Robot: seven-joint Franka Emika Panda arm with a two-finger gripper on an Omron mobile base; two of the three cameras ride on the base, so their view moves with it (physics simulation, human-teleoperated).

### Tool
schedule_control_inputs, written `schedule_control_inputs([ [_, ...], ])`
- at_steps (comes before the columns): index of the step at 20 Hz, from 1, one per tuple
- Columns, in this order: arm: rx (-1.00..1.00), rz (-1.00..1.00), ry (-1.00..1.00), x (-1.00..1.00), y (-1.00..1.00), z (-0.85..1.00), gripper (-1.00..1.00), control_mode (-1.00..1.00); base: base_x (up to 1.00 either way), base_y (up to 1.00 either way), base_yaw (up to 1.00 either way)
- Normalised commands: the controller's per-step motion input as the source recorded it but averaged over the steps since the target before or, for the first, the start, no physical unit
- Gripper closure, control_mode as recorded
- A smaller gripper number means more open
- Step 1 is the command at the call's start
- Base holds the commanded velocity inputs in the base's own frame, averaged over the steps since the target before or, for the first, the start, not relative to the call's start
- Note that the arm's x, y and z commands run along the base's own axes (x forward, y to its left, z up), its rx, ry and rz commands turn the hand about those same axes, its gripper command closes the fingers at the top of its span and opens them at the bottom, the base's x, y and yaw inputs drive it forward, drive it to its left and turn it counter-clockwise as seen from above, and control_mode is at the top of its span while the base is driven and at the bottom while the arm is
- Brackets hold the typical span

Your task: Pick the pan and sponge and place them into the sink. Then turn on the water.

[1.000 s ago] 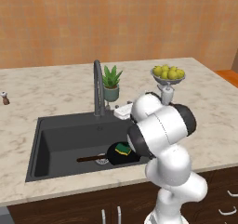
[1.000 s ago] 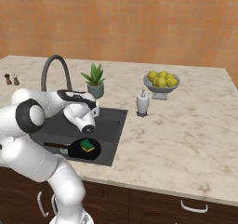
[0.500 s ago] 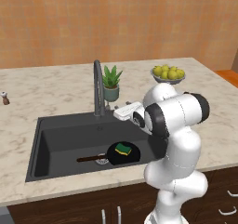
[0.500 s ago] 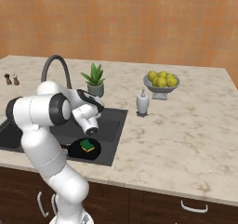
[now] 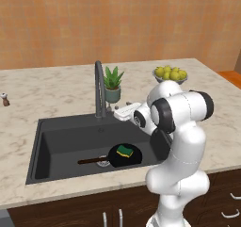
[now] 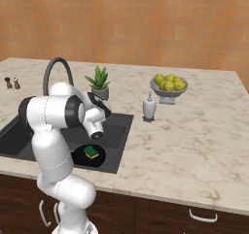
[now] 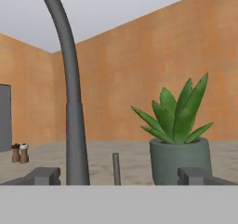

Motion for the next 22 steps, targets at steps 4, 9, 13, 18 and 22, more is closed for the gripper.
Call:
schedule_control_inputs([
  [4, 0.0, 0.0, 0.0, 0.12, 0.01, 0.0, -1.0, -1.0, 0.0, 0.0, 0.0],
  [9, 0.0, 0.0, 0.0, 0.0, 0.0, -0.35, -1.0, -1.0, 0.0, 0.0, 0.0],
  [13, 0.0, 0.0, 0.05, 0.0, 0.03, -0.48, -1.0, -1.0, 0.0, 0.0, 0.0],
  [18, 0.0, 0.0, 0.0, 0.07, 0.02, -0.28, -1.0, -1.0, 0.0, 0.0, 0.0],
  [22, 0.0, 0.0, 0.0, 0.26, 0.04, -0.16, -1.0, -1.0, 0.0, 0.0, 0.0],
])
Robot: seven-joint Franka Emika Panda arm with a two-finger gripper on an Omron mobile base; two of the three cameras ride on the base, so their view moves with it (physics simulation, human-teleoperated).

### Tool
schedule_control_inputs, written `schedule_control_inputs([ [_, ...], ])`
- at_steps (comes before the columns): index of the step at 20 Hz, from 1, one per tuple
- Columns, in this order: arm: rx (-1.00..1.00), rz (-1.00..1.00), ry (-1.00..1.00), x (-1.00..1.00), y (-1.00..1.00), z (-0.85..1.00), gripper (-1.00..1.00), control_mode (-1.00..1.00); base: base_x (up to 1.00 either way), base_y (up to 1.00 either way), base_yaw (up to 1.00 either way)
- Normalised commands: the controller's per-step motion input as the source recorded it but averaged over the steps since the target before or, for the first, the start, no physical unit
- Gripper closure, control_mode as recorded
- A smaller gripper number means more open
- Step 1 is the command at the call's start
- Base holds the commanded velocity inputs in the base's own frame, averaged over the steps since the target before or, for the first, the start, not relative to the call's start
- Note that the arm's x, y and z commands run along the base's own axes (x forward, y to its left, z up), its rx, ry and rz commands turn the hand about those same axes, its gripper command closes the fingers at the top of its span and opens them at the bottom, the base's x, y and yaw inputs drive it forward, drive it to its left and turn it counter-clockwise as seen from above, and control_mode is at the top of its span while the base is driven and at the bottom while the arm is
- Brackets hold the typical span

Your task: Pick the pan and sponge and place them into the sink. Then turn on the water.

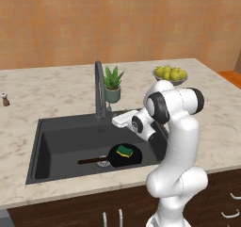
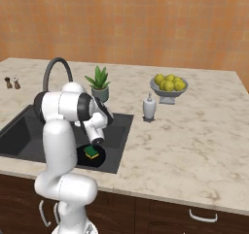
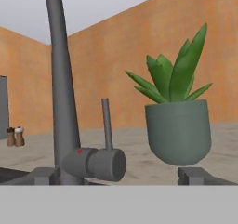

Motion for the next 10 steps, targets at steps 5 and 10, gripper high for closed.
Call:
schedule_control_inputs([
  [5, 0.0, 0.0, 0.0, 0.19, 0.1, 0.0, -1.0, -1.0, 0.0, 0.0, 0.0],
  [10, 0.0, 0.0, 0.0, 0.13, 0.11, 0.19, -1.0, -1.0, 0.0, 0.0, 0.0],
])
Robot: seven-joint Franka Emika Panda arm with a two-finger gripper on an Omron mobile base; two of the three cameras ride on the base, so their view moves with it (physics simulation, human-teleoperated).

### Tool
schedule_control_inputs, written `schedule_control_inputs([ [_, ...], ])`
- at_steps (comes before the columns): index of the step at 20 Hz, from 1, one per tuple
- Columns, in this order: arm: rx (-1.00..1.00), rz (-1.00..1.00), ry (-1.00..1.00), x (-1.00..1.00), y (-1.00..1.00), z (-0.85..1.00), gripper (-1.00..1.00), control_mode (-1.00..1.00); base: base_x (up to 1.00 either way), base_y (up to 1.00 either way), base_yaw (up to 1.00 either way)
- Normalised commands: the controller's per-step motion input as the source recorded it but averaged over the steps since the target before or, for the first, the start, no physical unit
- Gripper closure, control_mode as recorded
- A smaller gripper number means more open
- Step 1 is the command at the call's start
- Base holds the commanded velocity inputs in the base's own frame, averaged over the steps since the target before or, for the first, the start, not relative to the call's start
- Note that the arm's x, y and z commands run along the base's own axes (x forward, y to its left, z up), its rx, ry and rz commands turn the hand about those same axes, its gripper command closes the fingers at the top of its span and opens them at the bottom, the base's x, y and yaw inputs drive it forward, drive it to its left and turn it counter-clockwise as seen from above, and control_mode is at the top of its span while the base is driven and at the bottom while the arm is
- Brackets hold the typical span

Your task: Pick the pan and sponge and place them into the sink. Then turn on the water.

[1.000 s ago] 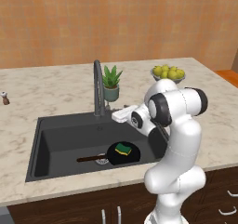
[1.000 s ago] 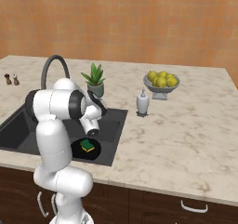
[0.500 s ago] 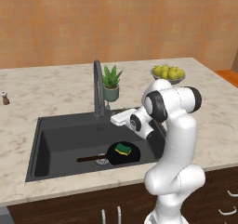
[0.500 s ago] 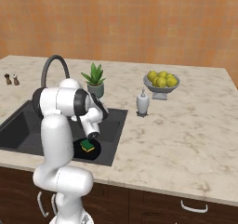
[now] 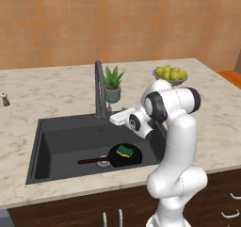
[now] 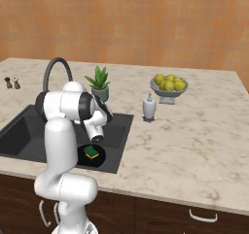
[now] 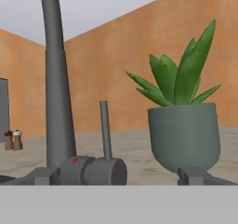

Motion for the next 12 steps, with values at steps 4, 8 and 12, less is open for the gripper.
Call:
schedule_control_inputs([
  [4, 0.0, -0.01, 0.05, 0.15, 0.09, 0.12, -1.0, -1.0, 0.0, 0.0, 0.0],
  [8, 0.0, -0.01, 0.08, 0.22, 0.1, 0.01, -1.0, -1.0, 0.0, 0.0, 0.0],
  [12, 0.0, -0.02, 0.04, 0.26, 0.1, 0.03, -1.0, -1.0, 0.0, 0.0, 0.0],
])
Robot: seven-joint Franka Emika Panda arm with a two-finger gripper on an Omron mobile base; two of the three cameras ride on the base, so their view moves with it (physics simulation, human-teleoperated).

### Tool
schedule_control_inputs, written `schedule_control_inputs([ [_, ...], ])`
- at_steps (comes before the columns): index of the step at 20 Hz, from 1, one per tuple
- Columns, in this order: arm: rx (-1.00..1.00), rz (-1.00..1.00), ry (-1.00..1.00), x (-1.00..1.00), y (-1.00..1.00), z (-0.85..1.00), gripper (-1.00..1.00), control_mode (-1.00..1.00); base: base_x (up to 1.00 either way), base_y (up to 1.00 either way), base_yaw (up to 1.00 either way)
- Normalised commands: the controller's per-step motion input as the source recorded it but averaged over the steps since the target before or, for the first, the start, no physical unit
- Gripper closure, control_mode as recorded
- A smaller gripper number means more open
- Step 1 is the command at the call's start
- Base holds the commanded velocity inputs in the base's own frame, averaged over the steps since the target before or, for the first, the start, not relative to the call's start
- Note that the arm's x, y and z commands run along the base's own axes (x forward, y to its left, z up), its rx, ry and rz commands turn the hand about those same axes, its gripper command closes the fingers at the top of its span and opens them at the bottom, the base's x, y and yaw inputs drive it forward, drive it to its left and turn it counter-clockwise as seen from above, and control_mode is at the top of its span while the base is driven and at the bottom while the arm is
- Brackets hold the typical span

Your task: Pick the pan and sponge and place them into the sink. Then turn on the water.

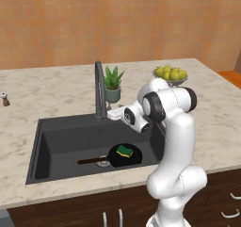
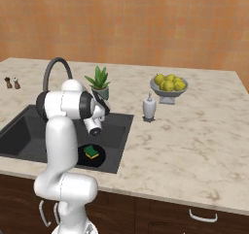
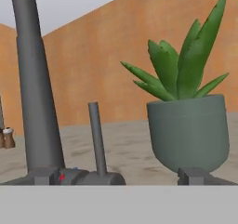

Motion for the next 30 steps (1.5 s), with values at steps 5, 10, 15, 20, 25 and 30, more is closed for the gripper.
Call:
schedule_control_inputs([
  [5, 0.0, -0.02, 0.0, 0.16, 0.1, 0.01, -1.0, -1.0, 0.0, 0.0, 0.0],
  [10, 0.0, -0.02, 0.0, 0.04, 0.11, 0.0, -1.0, -1.0, 0.0, 0.0, 0.0],
  [15, 0.0, 0.0, 0.01, 0.08, 0.08, 0.0, -1.0, -1.0, 0.0, 0.0, 0.0],
  [20, 0.0, 0.0, 0.01, 0.13, 0.08, 0.0, -1.0, -1.0, 0.0, 0.0, 0.0],
  [25, 0.0, -0.01, 0.04, 0.16, 0.18, 0.0, -1.0, -1.0, 0.0, 0.0, 0.0],
  [30, 0.0, -0.02, 0.01, 0.04, 0.04, 0.0, -1.0, -1.0, 0.0, 0.0, 0.0],
])
